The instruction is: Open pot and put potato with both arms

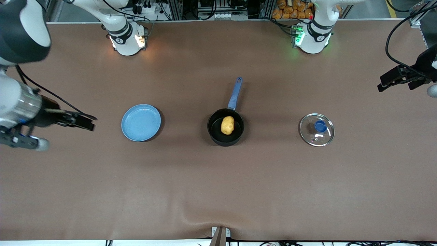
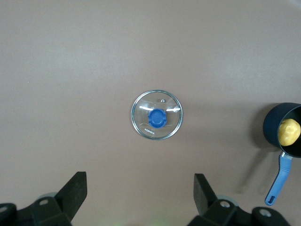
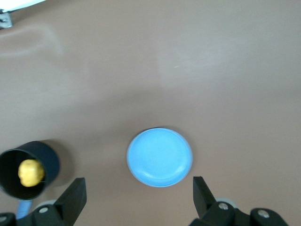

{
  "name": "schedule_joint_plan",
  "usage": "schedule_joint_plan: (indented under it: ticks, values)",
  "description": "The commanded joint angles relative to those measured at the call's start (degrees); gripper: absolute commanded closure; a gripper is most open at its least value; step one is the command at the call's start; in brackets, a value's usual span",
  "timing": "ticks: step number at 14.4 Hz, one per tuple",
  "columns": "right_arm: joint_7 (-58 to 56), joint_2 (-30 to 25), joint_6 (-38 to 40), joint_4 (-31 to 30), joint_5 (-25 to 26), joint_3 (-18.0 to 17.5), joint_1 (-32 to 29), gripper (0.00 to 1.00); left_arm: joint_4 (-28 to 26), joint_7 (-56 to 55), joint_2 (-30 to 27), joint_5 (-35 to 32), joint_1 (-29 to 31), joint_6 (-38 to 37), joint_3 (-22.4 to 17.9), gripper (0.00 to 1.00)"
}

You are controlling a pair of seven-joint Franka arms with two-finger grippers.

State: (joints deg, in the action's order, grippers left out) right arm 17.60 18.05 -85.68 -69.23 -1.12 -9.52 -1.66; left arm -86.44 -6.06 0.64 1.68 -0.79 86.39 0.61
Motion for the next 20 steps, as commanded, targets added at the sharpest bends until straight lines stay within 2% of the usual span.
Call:
schedule_joint_plan:
  ticks: [1,4,8,12,20]
  values:
    - [-5.37,-12.14,-3.8,-14.77,-0.54,5.2,1.31,0.0,0.4,1.14,0.06,0.96,-0.18,-0.43,-0.35,0.0]
    - [-5.74,-18.3,-3.36,-19.88,-0.55,7.76,2.19,0.0,0.49,1.14,-0.02,0.96,-0.18,-0.43,-0.35,0.0]
    - [-6.53,-23.57,-3.18,-24.53,0.15,7.77,2.45,0.0,0.49,1.14,-0.02,0.96,-0.09,-0.43,-0.35,0.0]
    - [-12.76,-23.14,-2.92,-21.92,2.7,7.68,1.75,0.0,0.49,1.14,-0.02,0.96,-0.09,-0.43,-0.35,0.0]
    - [-12.42,-22.97,-2.65,-21.74,2.62,7.59,1.57,0.0,0.49,1.05,-0.02,0.96,-0.18,-0.43,-0.26,0.0]
